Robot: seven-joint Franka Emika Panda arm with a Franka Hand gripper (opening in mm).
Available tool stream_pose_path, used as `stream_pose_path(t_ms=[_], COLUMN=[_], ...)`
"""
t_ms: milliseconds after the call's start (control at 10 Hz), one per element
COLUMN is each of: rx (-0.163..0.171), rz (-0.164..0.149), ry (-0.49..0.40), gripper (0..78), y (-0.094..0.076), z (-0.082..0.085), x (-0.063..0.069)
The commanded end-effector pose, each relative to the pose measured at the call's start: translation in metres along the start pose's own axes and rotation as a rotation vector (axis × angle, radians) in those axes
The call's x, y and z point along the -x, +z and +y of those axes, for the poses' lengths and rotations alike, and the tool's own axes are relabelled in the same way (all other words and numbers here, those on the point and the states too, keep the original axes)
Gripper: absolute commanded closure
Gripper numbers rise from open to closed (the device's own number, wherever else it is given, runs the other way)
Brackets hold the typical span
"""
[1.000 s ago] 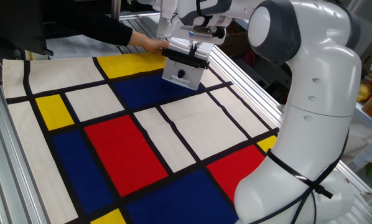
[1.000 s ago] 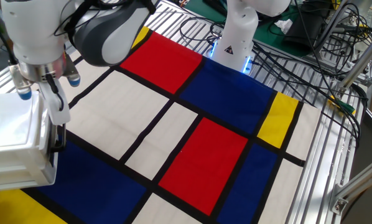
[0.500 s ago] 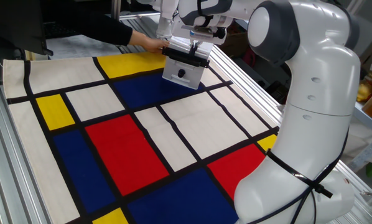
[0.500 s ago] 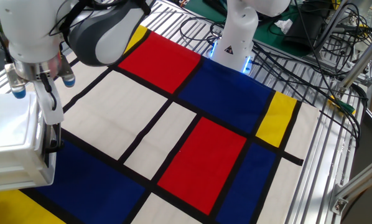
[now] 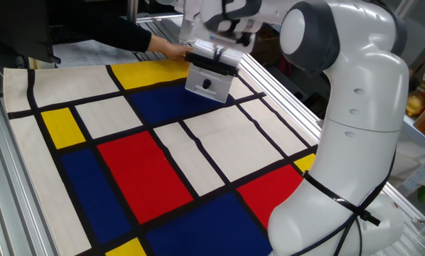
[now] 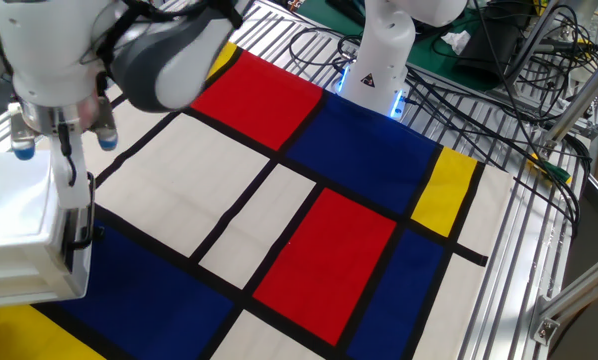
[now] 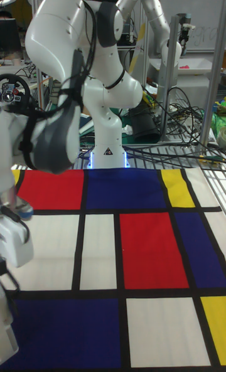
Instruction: Use the gripper to push and close the drawer
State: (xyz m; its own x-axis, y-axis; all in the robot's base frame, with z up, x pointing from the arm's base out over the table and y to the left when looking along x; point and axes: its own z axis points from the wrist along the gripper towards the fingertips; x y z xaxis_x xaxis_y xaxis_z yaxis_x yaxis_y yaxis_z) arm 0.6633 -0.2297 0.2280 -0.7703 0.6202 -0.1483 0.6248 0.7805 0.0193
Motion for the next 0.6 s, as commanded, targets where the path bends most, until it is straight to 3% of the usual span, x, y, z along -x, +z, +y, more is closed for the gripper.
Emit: stream_pose_path(t_ms=[100,200,400,500,600], rx=[-0.002,0.000,-0.003,-0.014,-0.014], rz=[-0.013,-0.007,0.038,0.059,0.059], ry=[0.106,0.107,0.120,0.126,0.126], gripper=[77.6,77.6,77.6,77.6,77.6], y=[0.011,0.010,0.002,0.000,0.000], z=[0.024,0.025,0.028,0.028,0.028], x=[-0.013,-0.010,0.011,0.014,0.014])
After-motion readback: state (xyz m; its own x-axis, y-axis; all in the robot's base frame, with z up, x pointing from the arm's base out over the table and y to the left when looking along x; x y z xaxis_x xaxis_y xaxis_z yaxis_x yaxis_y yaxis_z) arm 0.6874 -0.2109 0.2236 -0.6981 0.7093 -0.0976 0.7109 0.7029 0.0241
